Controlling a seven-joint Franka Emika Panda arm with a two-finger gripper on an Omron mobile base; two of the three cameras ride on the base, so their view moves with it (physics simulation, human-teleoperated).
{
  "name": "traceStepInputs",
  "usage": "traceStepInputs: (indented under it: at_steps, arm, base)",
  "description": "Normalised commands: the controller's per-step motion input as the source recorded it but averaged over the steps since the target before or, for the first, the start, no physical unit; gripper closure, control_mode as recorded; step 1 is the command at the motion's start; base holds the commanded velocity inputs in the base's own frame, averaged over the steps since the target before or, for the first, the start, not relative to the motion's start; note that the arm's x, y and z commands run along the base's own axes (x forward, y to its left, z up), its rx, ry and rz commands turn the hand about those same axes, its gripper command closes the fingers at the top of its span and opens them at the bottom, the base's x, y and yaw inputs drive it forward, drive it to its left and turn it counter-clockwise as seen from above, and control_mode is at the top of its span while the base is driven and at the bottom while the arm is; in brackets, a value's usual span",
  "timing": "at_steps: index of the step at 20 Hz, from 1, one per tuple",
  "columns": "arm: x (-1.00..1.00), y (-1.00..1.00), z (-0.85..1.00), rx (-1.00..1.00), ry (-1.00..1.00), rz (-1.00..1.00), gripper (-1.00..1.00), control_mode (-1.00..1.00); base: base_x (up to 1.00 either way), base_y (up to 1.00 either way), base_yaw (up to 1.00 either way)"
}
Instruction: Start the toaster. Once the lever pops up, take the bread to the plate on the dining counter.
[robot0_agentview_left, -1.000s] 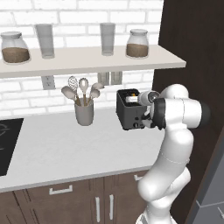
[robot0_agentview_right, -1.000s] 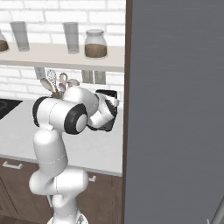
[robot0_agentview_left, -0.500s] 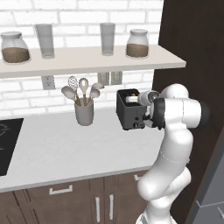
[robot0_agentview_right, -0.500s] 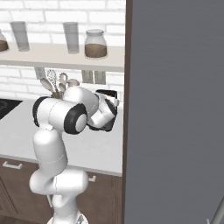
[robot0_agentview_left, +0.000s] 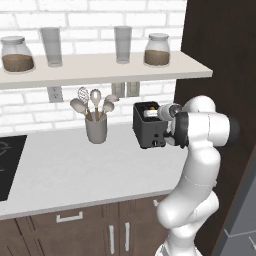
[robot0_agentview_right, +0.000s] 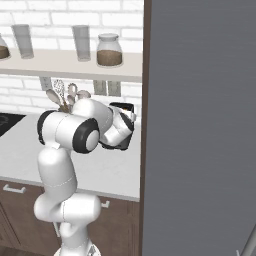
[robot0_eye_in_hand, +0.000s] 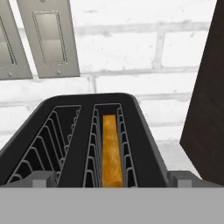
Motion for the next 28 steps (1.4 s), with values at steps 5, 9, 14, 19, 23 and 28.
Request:
traceStepInputs:
  at_steps: [5, 9, 14, 19, 23, 28]
  arm:
    - [-0.02, 0.00, 0.00, 0.00, 0.00, 0.00, -1.00, -1.00]
    - [0.00, 0.00, 0.00, 0.00, 0.00, 0.00, -1.00, -1.00]
    - [-0.01, 0.00, 0.00, 0.00, 0.00, 0.00, -1.00, -1.00]
    - [0.00, 0.00, 0.00, 0.00, 0.00, 0.00, -1.00, -1.00]
    - [-0.12, 0.00, 0.00, 0.00, 0.00, 0.00, -1.00, -1.00]
    - [-0.18, 0.00, 0.00, 0.00, 0.00, 0.00, -1.00, -1.00]
  base:
    - [0.00, 0.00, 0.00]
    - [0.00, 0.00, 0.00]
    - [0.00, 0.00, 0.00]
    - [0.00, 0.00, 0.00]
    - [0.00, 0.00, 0.00]
    - [0.00, 0.00, 0.00]
